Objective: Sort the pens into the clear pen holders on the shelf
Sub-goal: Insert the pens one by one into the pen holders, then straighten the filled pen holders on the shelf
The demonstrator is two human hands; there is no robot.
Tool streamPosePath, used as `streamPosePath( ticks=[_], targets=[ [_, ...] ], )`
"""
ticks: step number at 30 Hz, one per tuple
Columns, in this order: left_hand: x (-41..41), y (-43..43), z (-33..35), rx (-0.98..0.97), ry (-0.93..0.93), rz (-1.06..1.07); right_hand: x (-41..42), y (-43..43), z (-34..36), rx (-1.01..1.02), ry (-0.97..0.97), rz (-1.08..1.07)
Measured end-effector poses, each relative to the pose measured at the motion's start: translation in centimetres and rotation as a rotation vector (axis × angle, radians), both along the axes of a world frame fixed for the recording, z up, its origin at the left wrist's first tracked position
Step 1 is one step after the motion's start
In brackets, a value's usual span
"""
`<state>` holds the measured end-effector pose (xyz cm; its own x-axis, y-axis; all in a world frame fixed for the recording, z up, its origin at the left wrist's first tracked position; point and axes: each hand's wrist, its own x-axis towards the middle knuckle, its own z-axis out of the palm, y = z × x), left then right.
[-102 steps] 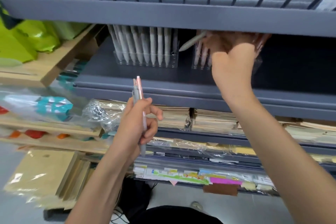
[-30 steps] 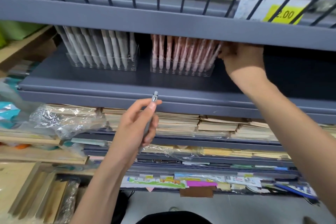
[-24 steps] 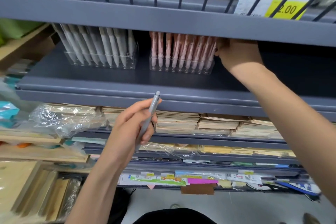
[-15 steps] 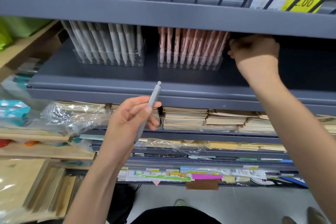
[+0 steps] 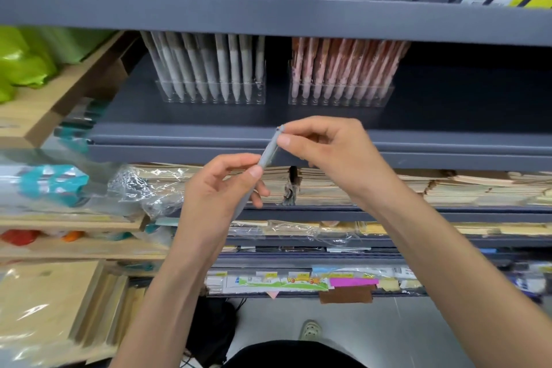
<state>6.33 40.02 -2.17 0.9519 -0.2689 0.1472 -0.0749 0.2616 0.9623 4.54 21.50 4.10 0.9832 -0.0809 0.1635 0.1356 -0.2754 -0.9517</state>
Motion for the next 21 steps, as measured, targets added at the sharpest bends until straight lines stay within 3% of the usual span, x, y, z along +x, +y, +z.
streamPosePath(
  ticks=[3, 6, 10, 13, 18, 21],
  targets=[
    [0.1, 0.4, 0.4, 0.029, -0.028, 0.0, 0.2, 1.3, -0.1, -0.003, 0.033, 0.024],
    [0.9, 1.7, 0.8, 0.21, -0.152, 0.067, 0.8, 1.9, 0.8, 0.021, -0.037, -0.077],
    [5.1, 4.8, 0.3, 0.759, -0.621, 0.354, 2.1, 2.0, 3.0, 0.065, -0.234, -0.368],
    [7.7, 6.0, -1.3, 1.188, -0.746, 0.399, 3.6, 2.1, 3.6, -0.109, -0.363, -0.653],
    [8.8, 6.2, -3.5, 1.21, -0.891, 0.5, 6.7, 2.4, 2.7, -0.397, -0.223, -0.777],
    [9.0, 6.0, -3.6, 1.18, -0.923, 0.54, 8.0, 3.0, 3.0, -0.367, -0.252, -0.703]
  ],
)
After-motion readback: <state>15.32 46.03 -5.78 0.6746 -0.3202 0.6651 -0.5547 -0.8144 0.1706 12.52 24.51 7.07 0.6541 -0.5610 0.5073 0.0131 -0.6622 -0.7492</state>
